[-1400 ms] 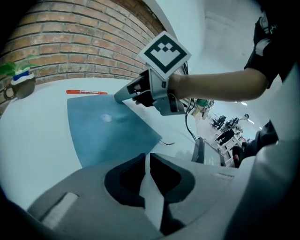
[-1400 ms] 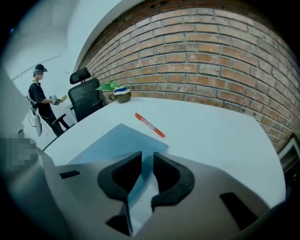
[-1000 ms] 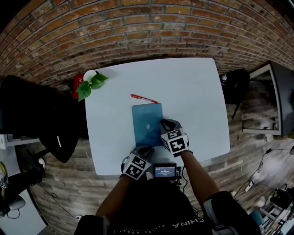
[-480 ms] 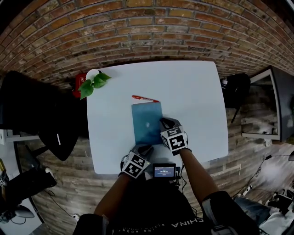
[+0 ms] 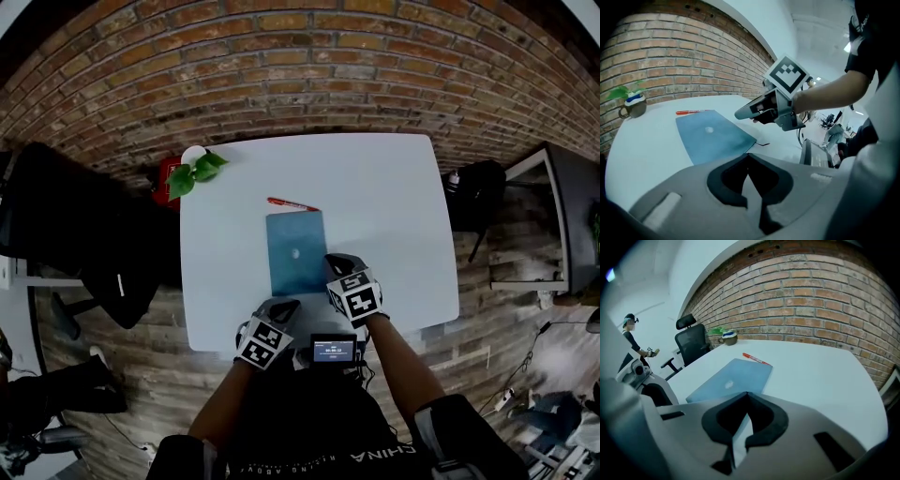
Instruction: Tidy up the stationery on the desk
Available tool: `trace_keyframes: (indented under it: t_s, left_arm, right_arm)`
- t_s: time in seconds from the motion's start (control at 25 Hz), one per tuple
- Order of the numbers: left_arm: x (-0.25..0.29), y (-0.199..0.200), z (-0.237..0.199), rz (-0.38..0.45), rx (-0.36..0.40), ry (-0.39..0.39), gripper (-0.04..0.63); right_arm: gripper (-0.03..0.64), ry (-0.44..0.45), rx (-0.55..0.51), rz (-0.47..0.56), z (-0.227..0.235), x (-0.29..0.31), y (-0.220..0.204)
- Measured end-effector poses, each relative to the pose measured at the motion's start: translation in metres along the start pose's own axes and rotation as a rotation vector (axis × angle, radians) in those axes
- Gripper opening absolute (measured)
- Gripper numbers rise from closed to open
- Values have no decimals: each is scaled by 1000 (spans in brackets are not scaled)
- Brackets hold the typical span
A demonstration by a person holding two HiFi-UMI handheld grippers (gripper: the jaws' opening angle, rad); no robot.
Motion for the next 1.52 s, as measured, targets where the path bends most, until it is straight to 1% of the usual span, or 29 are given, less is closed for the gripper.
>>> trace_keyframes:
  t_s: [0.2,0.48,0.64,0.88,1.04,1.2,1.32,1.4,1.52]
  left_arm:
    - [-13,-7,2,17,-27,95,11]
    - [-23,-6,-4,25,-54,169,11]
    - [-22,0,-24,23,-50,214,11]
    - [-8,15,-73,-6,-44,253,11]
    - [5,18,-93,-30,-64,244,12]
    - [14,17,-102,-55,-88,216,21]
    - [19,17,-104,-82,-107,188,87]
    - [22,16,-105,-93,-114,181,92]
    - [25,14,-106,-103,-102,177,92]
  right_arm:
    - [9,17,22,15,-8,-16,-16]
    - [9,14,20,14,-12,-30,-22]
    - [10,7,45,12,-10,-24,-17]
    - [15,-16,116,8,0,-3,-4]
    - [69,-24,161,-5,6,13,-1]
    - [124,-31,182,-17,12,26,2]
    - [149,-33,199,-26,16,33,3]
    - [157,-26,214,-29,18,35,3]
    - [158,-6,242,-26,20,37,2]
Point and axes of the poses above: the fingertips, and each gripper's own axes: x forward along the fingers, z to its right, y out of its top, the point moved 8 cm from there along -x, backward along the fingers, and after that the axes turned 9 degrees about y, right-handed, at the moved point
